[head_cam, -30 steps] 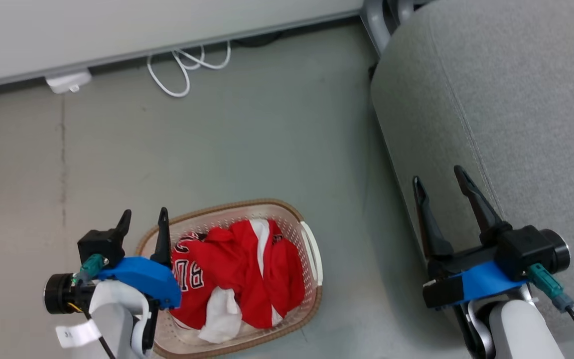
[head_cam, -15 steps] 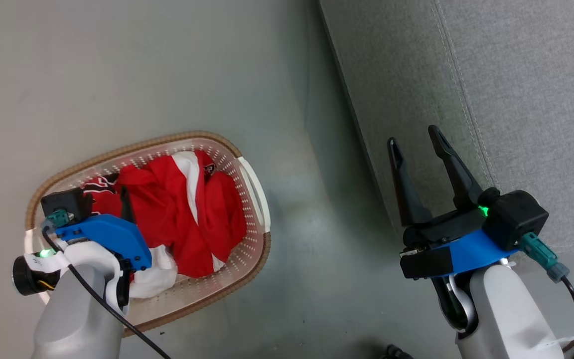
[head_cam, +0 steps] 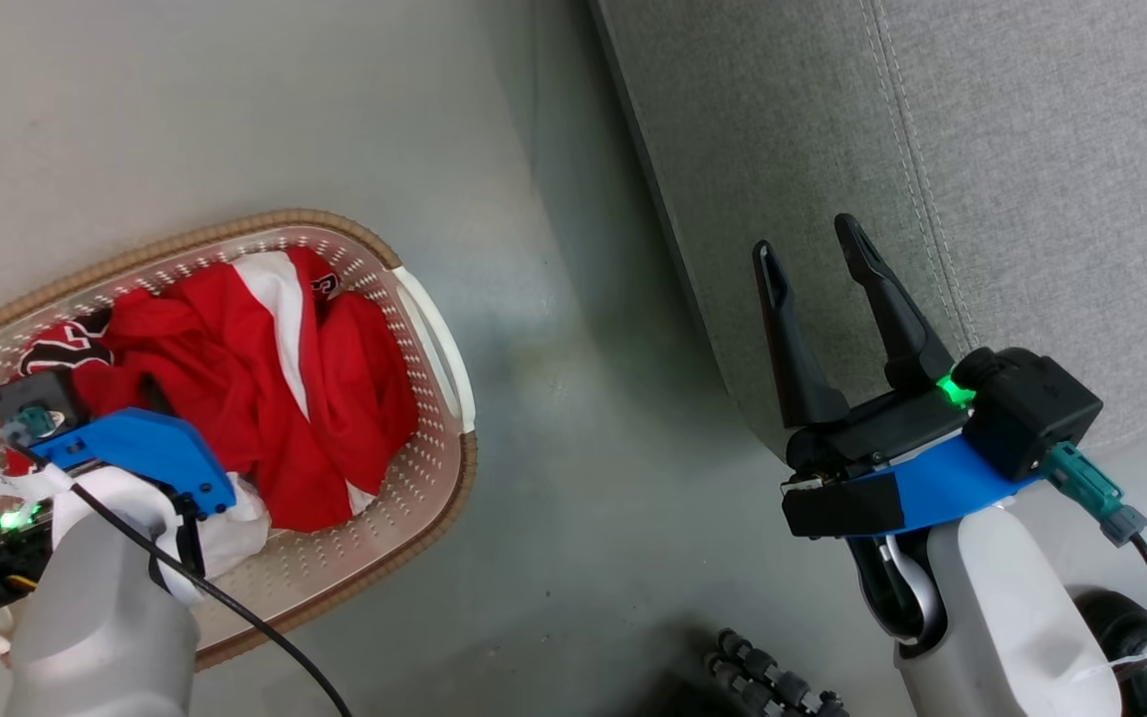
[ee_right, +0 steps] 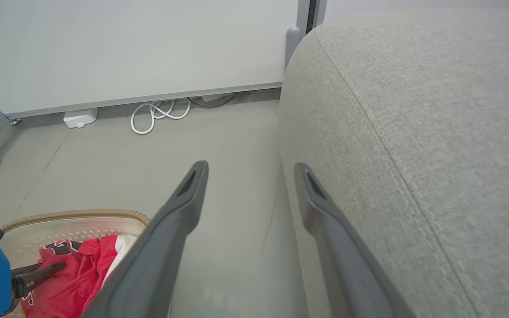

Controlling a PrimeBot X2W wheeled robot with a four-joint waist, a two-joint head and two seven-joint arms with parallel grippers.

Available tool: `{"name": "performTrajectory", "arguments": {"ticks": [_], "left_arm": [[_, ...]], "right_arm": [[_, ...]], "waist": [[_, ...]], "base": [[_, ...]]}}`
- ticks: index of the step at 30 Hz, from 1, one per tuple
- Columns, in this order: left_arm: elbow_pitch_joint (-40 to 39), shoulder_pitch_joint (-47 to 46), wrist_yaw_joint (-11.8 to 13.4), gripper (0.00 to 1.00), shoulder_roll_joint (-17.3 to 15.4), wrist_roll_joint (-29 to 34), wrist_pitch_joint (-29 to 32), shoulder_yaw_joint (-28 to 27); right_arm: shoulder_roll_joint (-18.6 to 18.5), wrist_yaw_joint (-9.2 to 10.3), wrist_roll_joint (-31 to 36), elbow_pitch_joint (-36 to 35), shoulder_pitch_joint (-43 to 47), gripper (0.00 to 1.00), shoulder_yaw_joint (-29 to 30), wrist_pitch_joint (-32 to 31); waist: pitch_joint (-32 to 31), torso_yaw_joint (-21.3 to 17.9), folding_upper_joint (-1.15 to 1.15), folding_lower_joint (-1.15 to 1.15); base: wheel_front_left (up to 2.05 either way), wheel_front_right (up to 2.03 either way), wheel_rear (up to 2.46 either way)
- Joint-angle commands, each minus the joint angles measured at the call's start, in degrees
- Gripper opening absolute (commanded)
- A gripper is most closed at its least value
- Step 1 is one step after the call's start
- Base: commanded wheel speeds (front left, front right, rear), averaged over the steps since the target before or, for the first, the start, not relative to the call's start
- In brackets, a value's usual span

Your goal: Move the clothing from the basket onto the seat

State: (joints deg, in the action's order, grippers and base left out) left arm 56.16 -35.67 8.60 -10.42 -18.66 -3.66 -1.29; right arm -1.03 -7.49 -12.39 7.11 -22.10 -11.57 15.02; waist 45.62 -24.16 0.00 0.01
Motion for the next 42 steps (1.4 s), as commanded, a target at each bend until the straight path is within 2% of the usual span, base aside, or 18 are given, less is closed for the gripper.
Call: {"name": "performTrajectory", "arguments": {"ticks": [1,6,13,14,15,16,33,37,42], "left_arm": [[0.3,-1.4,1.3,1.00,-0.6,0.2,-0.5,-0.5],[1.5,-1.4,3.7,1.00,-0.5,-0.8,-1.0,-1.5],[3.5,-1.5,1.6,1.00,-0.2,-2.1,0.5,-1.1],[3.8,-1.6,1.4,0.78,-0.3,-2.0,0.8,-1.0],[4.1,-1.8,1.2,0.44,-0.4,-2.1,1.0,-0.8],[4.2,-1.9,1.1,0.00,-0.5,-2.1,0.9,-0.7],[8.2,-2.8,-2.5,0.00,0.2,-2.5,-2.1,1.5],[10.2,-2.1,-5.4,0.00,1.5,-1.4,-3.4,3.8],[12.9,-0.5,-9.8,0.00,3.8,1.3,-5.4,8.4]], "right_arm": [[0.0,-0.01,-0.4,-0.3,-0.7,1.00,-0.3,0.2],[0.0,-0.01,-1.2,-0.2,-0.9,1.00,-0.8,0.2],[0.0,-0.01,-2.5,-0.5,-1.4,1.00,-1.7,0.2],[0.0,-0.01,-2.5,-0.4,-1.3,1.00,-1.7,0.2],[0.0,-0.01,-2.5,-0.3,-1.3,1.00,-1.7,0.2],[0.0,-0.01,-2.6,-0.3,-1.4,1.00,-1.7,0.2],[0.0,-0.01,-1.6,1.2,-1.3,1.00,-1.5,0.2],[-0.1,-0.01,-0.2,2.7,-0.5,1.00,-1.0,0.2],[-0.1,-0.01,2.6,5.1,2.1,1.00,0.1,0.2]], "waist": [[0.5,-0.3,0.00,-0.01],[1.0,-0.6,0.00,-0.01],[2.3,-1.4,0.00,-0.01],[2.3,-1.5,0.00,-0.01],[2.4,-1.5,0.00,-0.01],[2.4,-1.5,0.00,-0.01],[-0.7,-0.1,0.00,-0.01],[-5.0,1.5,0.00,-0.01],[-13.8,4.9,0.00,-0.01]], "base": [[0.00,0.00,0.00],[0.00,0.00,0.00],[0.00,0.00,0.00],[0.00,0.00,0.00],[0.00,0.00,0.00],[0.00,0.00,0.00],[0.00,0.00,0.00],[0.00,0.00,0.00],[0.00,0.00,0.00]]}}
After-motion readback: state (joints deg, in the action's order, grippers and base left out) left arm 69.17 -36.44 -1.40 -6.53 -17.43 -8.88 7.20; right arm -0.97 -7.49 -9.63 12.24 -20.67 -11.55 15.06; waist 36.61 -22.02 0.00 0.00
